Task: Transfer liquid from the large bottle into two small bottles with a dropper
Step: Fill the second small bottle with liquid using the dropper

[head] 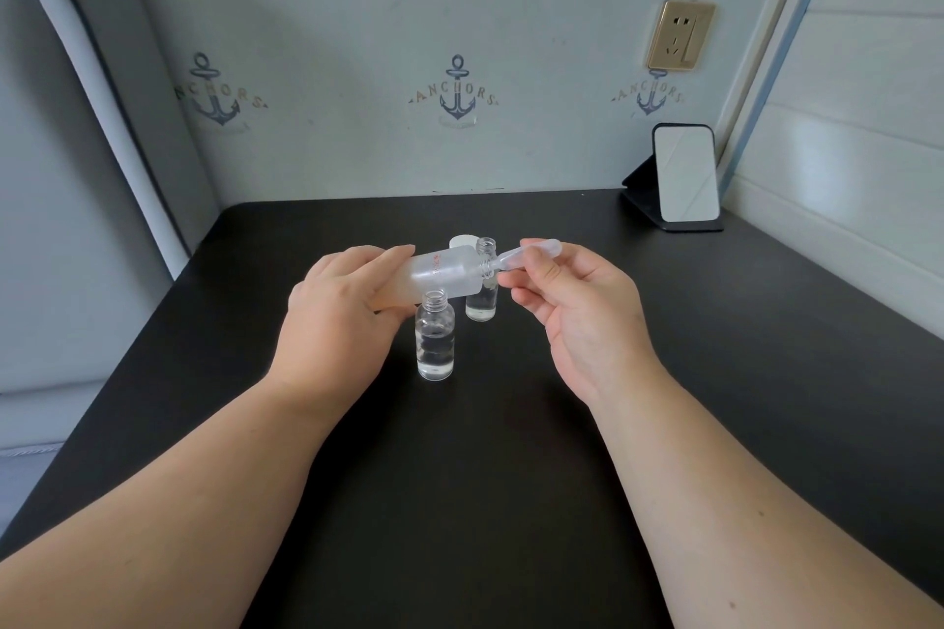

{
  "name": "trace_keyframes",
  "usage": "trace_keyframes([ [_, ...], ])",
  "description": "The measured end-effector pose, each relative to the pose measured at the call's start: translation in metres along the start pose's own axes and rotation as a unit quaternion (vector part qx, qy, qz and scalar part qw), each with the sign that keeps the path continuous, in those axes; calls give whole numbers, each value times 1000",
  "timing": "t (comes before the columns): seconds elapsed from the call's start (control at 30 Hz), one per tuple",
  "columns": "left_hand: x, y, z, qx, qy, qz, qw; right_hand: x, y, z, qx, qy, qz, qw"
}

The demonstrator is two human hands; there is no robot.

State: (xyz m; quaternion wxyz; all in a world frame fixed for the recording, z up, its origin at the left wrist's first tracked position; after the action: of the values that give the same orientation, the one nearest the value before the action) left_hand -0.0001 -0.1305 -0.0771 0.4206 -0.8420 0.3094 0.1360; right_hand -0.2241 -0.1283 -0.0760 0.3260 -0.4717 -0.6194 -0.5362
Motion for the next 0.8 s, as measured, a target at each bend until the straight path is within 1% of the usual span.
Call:
trace_keyframes([
  [0.47,2,1,0,-2,2,-3,1000,6,5,3,21,4,1,1000],
  [0.8,3,0,0,-9,0,0,1000,6,-2,0,-12,5,-8,1000],
])
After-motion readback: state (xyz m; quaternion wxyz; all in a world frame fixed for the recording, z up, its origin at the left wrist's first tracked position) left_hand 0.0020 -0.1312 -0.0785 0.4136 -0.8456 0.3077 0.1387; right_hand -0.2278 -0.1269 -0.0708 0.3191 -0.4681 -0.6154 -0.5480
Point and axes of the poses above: each hand's wrist, its own z-axis away from the middle knuckle, its own y-axis out of the palm, x = y × z, the point moved 5 cm from there along -z, towards the middle knuckle, and after that the axes turned 3 degrees about z, right-handed, at the moved point
